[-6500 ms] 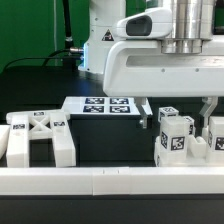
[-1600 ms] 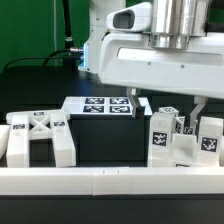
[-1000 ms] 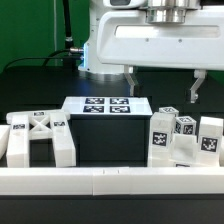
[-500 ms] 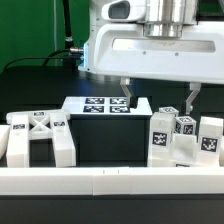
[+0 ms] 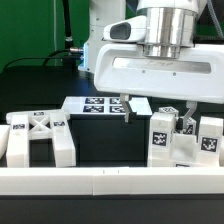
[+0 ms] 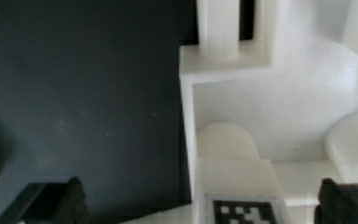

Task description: Assemble chair

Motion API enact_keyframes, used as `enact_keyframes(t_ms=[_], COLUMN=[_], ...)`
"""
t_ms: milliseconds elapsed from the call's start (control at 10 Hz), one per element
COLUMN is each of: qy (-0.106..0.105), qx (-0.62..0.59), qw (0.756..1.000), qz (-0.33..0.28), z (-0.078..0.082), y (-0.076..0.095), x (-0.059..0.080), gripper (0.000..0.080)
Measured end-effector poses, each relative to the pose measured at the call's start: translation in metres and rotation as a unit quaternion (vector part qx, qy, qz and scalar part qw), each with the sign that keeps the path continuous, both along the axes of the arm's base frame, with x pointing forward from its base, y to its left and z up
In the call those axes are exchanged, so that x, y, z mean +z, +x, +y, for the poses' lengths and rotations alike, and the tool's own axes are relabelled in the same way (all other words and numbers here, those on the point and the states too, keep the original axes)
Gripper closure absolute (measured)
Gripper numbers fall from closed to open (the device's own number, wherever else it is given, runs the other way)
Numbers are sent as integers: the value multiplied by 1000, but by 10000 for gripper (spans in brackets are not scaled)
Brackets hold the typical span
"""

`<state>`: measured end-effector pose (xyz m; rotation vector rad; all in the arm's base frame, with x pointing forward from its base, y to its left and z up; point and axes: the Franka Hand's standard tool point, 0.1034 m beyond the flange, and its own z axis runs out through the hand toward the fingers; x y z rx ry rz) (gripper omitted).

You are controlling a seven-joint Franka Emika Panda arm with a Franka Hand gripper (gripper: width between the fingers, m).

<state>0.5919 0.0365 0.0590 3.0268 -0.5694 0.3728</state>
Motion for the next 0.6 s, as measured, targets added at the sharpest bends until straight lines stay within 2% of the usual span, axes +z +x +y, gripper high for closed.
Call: enact_keyframes(t_ms=[100,200,300,600], qy=[-3,-8,-13,-26], qx=[5,12,17,25], qw=[1000,1000,1000,999], qz=[-5,-10,-10,-14], z=[-1,-1,0,0], y=[-1,-5,-10,-14], x=[-2,-10,-23,-47], gripper=[150,150,150,150])
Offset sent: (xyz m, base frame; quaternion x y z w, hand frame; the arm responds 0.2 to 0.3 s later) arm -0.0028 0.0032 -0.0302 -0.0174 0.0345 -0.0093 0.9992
